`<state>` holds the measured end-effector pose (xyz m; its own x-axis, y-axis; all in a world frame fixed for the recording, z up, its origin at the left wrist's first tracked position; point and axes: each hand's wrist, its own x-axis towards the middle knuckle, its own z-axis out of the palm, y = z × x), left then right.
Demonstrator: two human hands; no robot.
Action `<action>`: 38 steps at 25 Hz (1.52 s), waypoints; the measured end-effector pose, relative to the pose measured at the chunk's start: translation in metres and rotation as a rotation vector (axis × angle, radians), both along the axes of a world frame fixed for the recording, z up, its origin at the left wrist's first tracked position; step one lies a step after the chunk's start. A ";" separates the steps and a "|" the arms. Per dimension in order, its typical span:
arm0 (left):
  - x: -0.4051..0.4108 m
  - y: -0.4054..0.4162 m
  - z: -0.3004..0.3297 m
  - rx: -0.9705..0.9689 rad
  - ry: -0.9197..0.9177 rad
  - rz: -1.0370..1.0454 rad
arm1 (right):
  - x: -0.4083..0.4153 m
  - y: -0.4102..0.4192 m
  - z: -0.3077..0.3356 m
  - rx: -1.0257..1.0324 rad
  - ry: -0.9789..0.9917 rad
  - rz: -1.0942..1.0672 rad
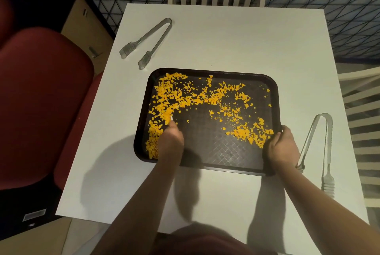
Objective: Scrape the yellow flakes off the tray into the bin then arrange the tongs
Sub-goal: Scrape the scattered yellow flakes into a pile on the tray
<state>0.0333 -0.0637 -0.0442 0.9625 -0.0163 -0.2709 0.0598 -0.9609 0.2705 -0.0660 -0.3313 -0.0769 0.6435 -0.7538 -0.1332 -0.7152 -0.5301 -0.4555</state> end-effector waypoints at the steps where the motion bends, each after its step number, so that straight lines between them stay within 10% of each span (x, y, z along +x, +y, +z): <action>1: -0.002 0.003 0.000 -0.023 -0.044 -0.020 | 0.000 0.000 0.000 -0.002 -0.004 0.000; 8: 0.012 -0.078 0.005 -0.057 0.050 -0.243 | -0.001 0.000 0.001 0.009 -0.015 0.010; 19: -0.007 0.000 -0.002 -0.062 -0.049 0.094 | -0.002 -0.003 0.001 0.053 -0.030 0.021; 25: 0.017 -0.095 0.003 -0.075 -0.020 -0.174 | -0.003 -0.004 0.000 0.057 -0.038 0.017; 38: -0.019 -0.011 0.005 -0.080 -0.060 0.140 | -0.002 -0.003 -0.002 0.057 -0.057 -0.010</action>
<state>0.0144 -0.0751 -0.0389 0.9712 0.0998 -0.2163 0.1730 -0.9196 0.3528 -0.0683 -0.3339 -0.0792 0.6440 -0.7522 -0.1397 -0.6922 -0.4951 -0.5251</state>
